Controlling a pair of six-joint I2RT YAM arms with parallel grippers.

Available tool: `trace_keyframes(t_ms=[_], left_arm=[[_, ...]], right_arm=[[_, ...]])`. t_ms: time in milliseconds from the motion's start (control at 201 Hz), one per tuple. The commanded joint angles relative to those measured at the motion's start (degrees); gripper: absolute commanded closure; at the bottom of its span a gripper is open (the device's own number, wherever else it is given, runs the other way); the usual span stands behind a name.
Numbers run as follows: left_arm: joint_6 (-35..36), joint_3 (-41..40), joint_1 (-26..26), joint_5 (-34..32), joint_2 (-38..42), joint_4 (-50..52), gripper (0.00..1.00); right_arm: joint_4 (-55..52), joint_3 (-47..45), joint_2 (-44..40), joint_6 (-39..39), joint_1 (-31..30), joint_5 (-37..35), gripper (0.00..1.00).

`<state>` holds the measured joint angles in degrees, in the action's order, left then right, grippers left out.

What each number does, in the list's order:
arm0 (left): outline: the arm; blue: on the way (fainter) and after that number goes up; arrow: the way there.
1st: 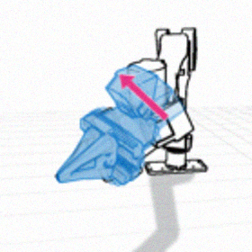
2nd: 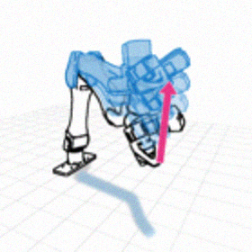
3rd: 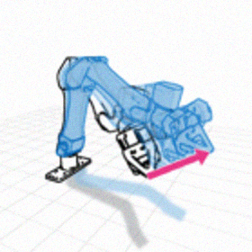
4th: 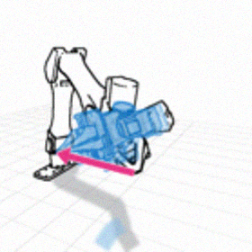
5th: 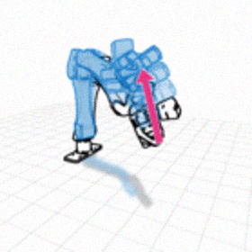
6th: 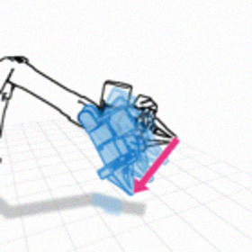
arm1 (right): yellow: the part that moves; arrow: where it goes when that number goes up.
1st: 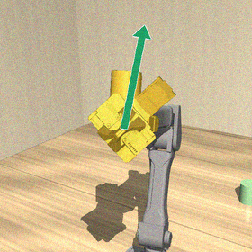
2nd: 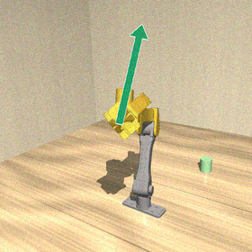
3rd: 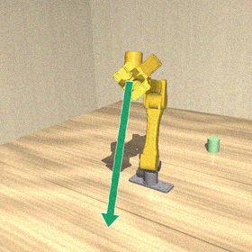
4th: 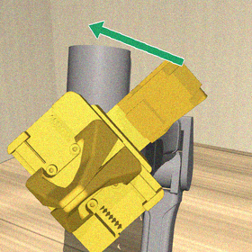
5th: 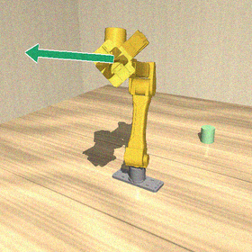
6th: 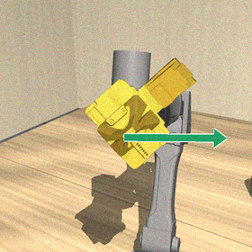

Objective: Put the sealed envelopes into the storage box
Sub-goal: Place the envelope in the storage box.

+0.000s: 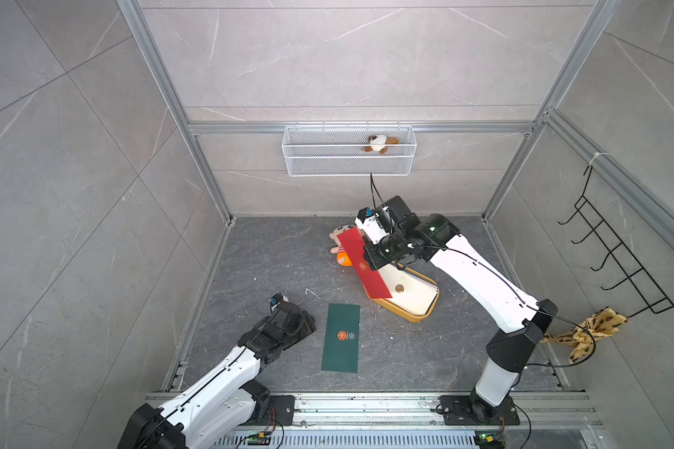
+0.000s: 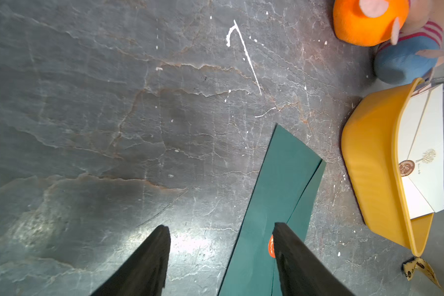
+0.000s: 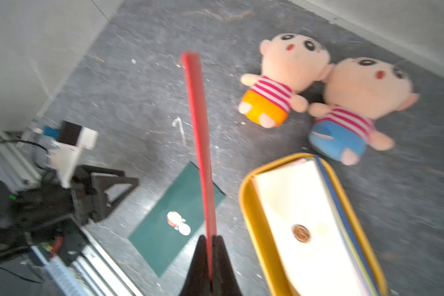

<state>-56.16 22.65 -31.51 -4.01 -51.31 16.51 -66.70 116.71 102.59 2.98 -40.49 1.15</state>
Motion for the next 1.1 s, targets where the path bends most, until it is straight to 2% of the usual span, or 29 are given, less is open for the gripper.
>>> trace_keyframes(t_ms=[0,80,388,950,1020,1055,1100], left_arm=[[0.02,1.21,-0.15,-0.63,-0.11,0.67,0.31],[0.09,1.01,-0.14,-0.6,-0.32,0.63,0.31],[-0.02,-0.44,-0.18,-0.27,0.25,0.58,0.32],[-0.26,-1.3,-0.14,0.13,-0.23,0.02,0.3],[-0.18,-1.17,-0.13,0.16,-0.24,-0.13,0.28],[-0.26,-1.01,-0.19,0.29,-0.22,-0.08,0.27],[-0.33,-0.97,-0.2,0.23,-0.25,-0.05,0.27]], right_arm=[[-15.66,0.3,3.4,-14.63,1.64,-10.81,1.0],[-17.0,1.07,4.97,-17.31,2.56,-11.43,1.0],[-17.8,1.13,11.68,-19.84,4.98,-14.51,1.0],[-17.28,3.78,19.99,-20.35,5.78,-10.48,1.0],[-17.12,4.42,20.45,-19.18,5.84,-10.23,0.87],[-17.01,4.8,20.57,-18.58,5.88,-10.9,0.77],[-16.99,5.09,20.81,-18.4,5.99,-11.46,0.72]])
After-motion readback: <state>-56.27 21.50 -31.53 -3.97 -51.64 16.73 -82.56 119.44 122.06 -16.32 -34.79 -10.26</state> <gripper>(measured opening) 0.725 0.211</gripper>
